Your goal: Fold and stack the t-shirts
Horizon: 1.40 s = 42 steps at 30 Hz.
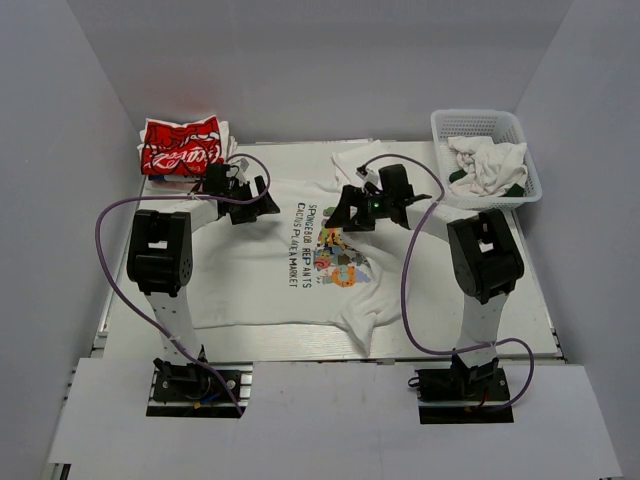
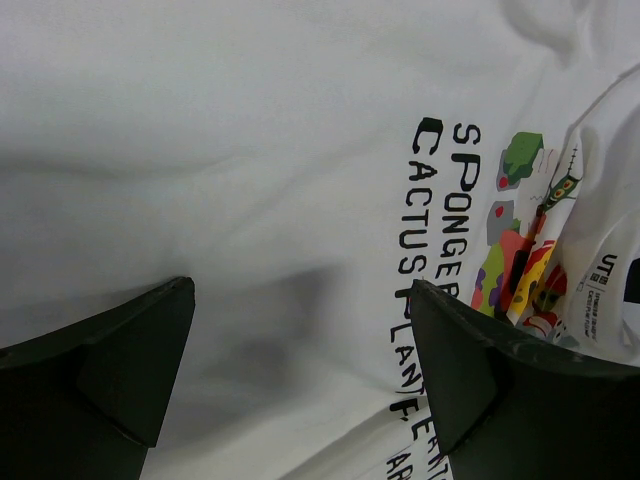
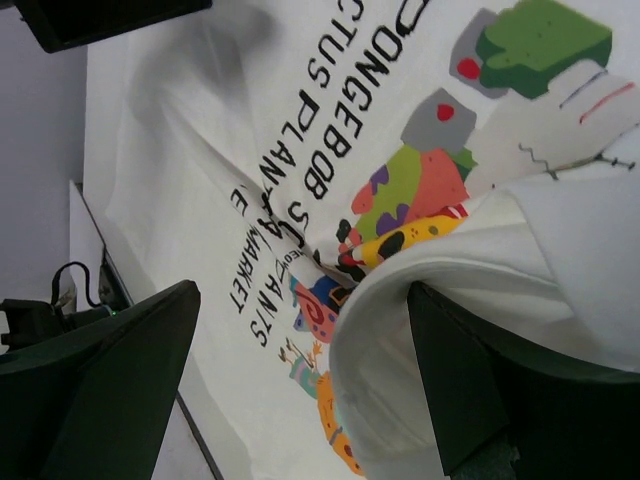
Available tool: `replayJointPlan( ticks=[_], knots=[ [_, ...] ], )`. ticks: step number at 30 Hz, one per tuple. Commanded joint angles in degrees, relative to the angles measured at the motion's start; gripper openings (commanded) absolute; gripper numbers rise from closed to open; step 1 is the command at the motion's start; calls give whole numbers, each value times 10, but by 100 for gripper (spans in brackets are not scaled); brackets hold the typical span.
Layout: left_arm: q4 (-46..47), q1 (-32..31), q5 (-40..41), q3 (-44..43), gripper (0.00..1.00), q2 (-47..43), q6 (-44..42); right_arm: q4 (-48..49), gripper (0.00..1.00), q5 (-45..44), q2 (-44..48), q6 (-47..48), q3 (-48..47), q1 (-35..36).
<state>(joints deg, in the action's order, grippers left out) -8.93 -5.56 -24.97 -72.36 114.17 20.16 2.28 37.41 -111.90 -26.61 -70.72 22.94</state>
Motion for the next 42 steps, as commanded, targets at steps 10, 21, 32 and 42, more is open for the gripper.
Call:
replayJointPlan(
  ticks=[10, 21, 32, 42],
  knots=[
    [-59, 6, 31, 20, 100, 30, -12, -220, 90, -179, -120, 149, -248, 126],
    [-53, 6, 20, 20, 100, 27, 0, -314, 90, -369, -74, 193, -242, 215],
    [-42, -28, -23, -67, 100, -19, 5, -309, 90, -579, 143, 142, -48, 206],
    [-168, -176, -61, -416, 100, 198, -57, -202, 90, -503, 320, 197, 202, 109]
  ],
)
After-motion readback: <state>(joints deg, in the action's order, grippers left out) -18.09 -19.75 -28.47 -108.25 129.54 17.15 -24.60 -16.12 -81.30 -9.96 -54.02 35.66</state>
